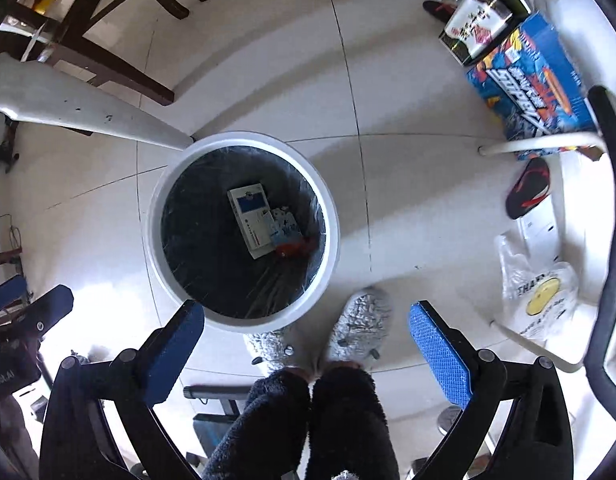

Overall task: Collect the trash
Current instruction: 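Carry both items to the bin and open both tools to drop them, then move both tools back over the table, then grasp the red snack wrapper with the right tool while the left tool grasps the blue-green bag, then carry the wrapper and bag to the bin and release both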

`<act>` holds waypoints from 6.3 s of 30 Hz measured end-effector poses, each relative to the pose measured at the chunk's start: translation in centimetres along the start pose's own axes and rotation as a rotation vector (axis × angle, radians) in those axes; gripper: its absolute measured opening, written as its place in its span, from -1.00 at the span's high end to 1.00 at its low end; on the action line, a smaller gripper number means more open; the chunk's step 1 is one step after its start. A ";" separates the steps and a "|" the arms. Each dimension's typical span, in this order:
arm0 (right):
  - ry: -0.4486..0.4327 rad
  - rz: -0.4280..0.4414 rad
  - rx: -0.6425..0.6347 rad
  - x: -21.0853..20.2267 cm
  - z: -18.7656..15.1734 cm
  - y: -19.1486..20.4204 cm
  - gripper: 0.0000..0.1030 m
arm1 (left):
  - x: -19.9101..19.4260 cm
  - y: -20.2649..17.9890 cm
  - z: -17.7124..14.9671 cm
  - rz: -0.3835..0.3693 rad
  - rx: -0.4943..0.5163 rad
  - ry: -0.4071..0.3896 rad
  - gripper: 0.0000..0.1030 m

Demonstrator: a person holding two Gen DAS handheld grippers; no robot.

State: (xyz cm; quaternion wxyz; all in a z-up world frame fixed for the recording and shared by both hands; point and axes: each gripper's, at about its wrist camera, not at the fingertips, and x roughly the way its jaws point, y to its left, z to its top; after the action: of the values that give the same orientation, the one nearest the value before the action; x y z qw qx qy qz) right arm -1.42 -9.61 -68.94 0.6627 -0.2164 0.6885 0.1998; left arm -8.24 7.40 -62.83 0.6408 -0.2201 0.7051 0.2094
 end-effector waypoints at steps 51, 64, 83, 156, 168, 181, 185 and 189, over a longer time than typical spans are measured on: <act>-0.329 0.151 0.500 -47.5 17.6 -22.4 -1.00 | -34.8 -13.2 27.0 -0.297 -0.247 -0.111 -0.98; -0.258 0.160 0.557 -40.7 32.7 -30.7 -0.82 | -29.8 -19.1 37.4 -0.185 -0.310 -0.106 -0.51; -0.370 0.216 0.470 -41.6 34.7 -31.7 0.99 | -37.7 -21.0 36.1 -0.126 -0.177 -0.300 1.00; -0.366 0.164 0.371 -39.7 -1.2 -8.2 0.99 | -36.0 -1.2 2.3 -0.026 0.052 -0.475 1.00; -0.180 0.094 0.327 -23.6 -4.3 -4.5 0.99 | -17.2 -0.2 1.7 0.001 -0.046 -0.261 0.99; -0.087 0.073 0.232 0.0 0.7 -4.0 0.94 | 3.8 -2.1 5.0 -0.053 -0.069 -0.068 0.83; -0.022 0.153 0.192 4.7 1.5 -3.2 0.58 | 5.6 -1.9 4.9 -0.050 -0.080 -0.069 -0.55; -0.012 0.183 0.168 6.0 0.8 -2.9 -0.23 | 5.7 -1.0 4.0 -0.043 -0.096 -0.088 -0.92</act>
State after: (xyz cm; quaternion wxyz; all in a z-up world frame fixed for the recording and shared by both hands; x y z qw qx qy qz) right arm 0.70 -11.75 -74.96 0.6616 -0.0951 0.7158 0.2023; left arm -4.87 8.65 -68.91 0.6643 -0.2561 0.6605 0.2385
